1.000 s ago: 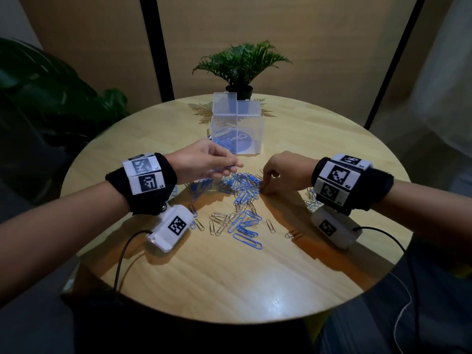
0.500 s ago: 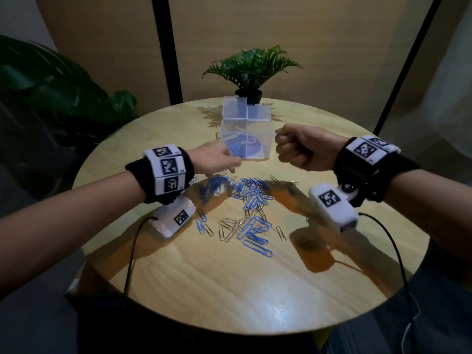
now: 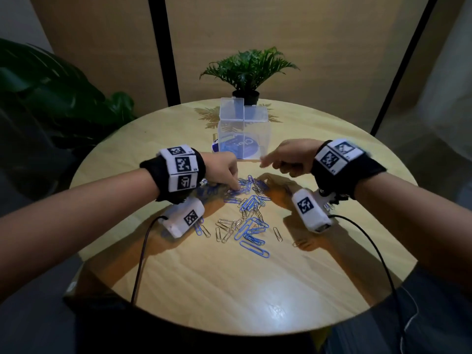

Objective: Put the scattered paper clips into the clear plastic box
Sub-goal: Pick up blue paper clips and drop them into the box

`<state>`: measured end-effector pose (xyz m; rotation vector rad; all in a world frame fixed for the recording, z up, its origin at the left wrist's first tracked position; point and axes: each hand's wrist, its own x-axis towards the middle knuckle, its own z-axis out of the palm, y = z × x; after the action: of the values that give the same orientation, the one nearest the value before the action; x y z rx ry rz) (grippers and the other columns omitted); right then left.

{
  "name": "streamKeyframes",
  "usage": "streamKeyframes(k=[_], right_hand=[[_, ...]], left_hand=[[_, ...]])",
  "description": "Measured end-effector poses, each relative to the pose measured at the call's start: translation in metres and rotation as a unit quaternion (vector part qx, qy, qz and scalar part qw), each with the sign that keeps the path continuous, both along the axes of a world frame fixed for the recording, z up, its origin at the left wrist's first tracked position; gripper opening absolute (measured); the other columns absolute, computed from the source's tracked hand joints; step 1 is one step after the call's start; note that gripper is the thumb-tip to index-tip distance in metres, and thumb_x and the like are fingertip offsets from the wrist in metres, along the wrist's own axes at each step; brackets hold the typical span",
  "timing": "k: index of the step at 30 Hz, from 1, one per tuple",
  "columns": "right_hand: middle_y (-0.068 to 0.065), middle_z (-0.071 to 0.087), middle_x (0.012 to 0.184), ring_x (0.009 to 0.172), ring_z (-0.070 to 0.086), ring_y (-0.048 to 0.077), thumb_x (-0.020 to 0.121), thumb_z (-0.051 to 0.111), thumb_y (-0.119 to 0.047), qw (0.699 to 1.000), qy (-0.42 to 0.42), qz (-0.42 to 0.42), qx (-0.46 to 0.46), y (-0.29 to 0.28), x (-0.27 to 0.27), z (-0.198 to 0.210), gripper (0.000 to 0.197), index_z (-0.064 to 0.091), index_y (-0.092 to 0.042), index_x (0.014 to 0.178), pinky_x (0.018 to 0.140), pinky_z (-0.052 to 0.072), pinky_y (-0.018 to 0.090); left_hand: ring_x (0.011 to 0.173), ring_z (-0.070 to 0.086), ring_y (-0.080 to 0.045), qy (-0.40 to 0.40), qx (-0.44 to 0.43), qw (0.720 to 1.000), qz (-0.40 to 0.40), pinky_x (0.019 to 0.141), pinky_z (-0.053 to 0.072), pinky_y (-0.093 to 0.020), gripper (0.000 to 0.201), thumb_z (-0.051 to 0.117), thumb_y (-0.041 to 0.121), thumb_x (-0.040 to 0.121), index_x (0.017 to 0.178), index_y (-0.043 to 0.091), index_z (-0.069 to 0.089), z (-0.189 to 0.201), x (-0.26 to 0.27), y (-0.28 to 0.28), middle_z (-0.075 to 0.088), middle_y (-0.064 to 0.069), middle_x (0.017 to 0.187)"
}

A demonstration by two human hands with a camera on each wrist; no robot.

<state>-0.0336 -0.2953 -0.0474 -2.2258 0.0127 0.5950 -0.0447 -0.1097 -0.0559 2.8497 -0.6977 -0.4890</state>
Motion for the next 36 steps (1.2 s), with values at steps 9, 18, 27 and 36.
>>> streamKeyframes(k=[9, 18, 27, 36], right_hand=[[0.006, 0.067, 0.084, 0.067, 0.049, 0.014, 0.074, 0.074, -0.041, 0.929, -0.155, 0.11, -0.318, 0.018, -0.009, -0.011, 0.048, 0.072, -0.005, 0.106, 0.053, 0.038, 0.02], [-0.003, 0.034, 0.054, 0.044, 0.02, 0.008, 0.087, 0.065, -0.024, 0.996, -0.003, 0.085, -0.004, -0.005, -0.012, 0.005, 0.019, 0.057, -0.011, 0.075, 0.041, 0.017, 0.018], [-0.008, 0.055, 0.049, 0.042, 0.025, 0.004, 0.091, 0.057, -0.017, 0.989, 0.038, 0.103, 0.1, -0.003, -0.017, 0.007, 0.021, 0.062, -0.005, 0.074, 0.036, 0.02, 0.011], [0.005, 0.031, 0.068, 0.054, 0.019, 0.013, 0.093, 0.056, -0.019, 0.994, -0.079, 0.067, 0.032, 0.01, 0.014, 0.053, 0.032, 0.059, 0.007, 0.112, 0.046, 0.016, 0.021]], left_hand=[[0.045, 0.041, -0.003, 0.037, -0.176, 0.982, 0.059, 0.046, 0.036, -0.016, 0.011, 0.065, 0.017, 0.087, 0.08, 0.012, 0.072, 0.0, 0.0, 0.025, 0.051, 0.015, 0.041], [0.062, 0.037, -0.014, 0.034, -0.267, 0.959, 0.088, 0.046, 0.033, -0.015, 0.013, 0.071, 0.021, 0.082, 0.086, 0.009, 0.075, -0.002, -0.007, 0.031, 0.054, -0.004, 0.068], [0.05, 0.03, -0.014, 0.117, -0.281, 0.941, 0.147, 0.041, 0.033, -0.015, 0.03, 0.053, 0.022, 0.095, 0.069, 0.012, 0.063, 0.003, 0.0, 0.038, 0.053, -0.005, 0.076], [0.054, 0.046, -0.012, -0.135, -0.182, 0.965, 0.13, 0.048, 0.042, -0.02, 0.027, 0.041, 0.01, 0.098, 0.086, 0.002, 0.064, 0.069, 0.056, 0.008, 0.061, -0.006, 0.076]])
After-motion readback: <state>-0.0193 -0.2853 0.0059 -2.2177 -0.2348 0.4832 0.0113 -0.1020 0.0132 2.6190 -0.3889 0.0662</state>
